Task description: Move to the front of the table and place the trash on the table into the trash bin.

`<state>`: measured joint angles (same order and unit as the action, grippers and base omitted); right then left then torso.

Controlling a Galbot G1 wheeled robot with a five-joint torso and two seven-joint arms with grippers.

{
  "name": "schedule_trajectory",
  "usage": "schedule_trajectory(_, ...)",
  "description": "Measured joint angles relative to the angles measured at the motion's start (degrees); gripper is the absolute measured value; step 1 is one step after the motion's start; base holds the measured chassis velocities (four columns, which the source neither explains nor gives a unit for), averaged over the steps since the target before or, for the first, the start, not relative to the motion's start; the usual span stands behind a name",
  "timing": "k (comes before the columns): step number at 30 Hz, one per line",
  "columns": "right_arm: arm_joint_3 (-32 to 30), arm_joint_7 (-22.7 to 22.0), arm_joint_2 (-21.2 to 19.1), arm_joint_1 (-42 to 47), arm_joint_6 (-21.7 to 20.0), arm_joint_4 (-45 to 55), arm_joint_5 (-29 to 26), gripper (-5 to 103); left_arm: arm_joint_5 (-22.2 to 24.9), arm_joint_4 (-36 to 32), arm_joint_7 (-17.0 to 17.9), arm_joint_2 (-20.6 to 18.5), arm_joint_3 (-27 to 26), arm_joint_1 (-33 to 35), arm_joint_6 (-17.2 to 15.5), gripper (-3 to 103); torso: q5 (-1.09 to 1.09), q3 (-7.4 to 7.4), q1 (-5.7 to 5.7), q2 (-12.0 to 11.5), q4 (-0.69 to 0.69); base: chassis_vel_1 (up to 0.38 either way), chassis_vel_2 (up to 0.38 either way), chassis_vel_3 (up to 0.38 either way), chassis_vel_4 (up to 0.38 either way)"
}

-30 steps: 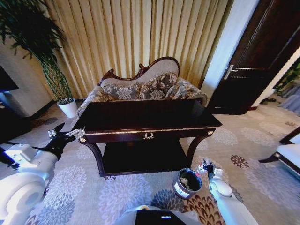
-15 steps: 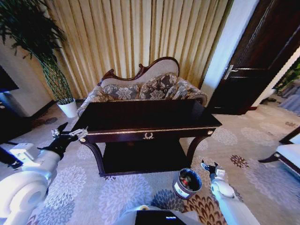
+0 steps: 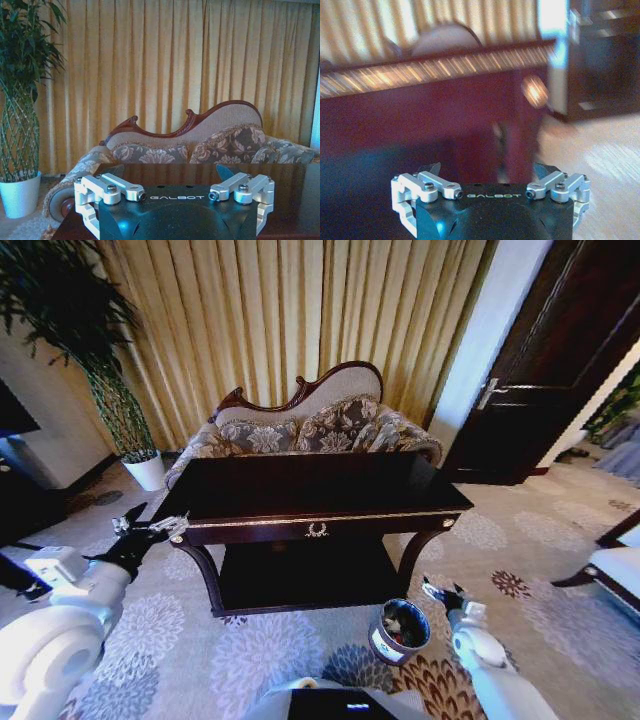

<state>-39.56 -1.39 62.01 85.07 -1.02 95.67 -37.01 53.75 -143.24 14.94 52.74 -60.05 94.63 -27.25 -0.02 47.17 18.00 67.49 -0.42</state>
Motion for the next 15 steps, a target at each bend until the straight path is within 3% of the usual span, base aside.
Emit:
schedule_trajectory(4,-1.3,0.3,-0.5,3.1,-0.9,11.4,0.0,100,0.0,0.0,0.0,0.8,0.3,0.1,0.1,100,0.01,0.00,0.00,0.0,-0.02,0.000,0.000,0.000,0.000)
schedule_trajectory(7,-1.7,-1.2,-1.3,4.3,-5.8,23.9,0.9,100,0.0,0.0,-0.2,1.7,0.2,0.6,0.3,100,0.00,0.00,0.00,0.0,0.00,0.000,0.000,0.000,0.000)
schedule_trajectory(15,-0.8,-7.4,-4.3,3.1,-13.3,39.7,-0.7,100,-1.4,0.0,-1.6,2.7,-1.0,1.8,0.3,100,0.02,0.00,0.00,0.0,0.00,0.000,0.000,0.000,0.000)
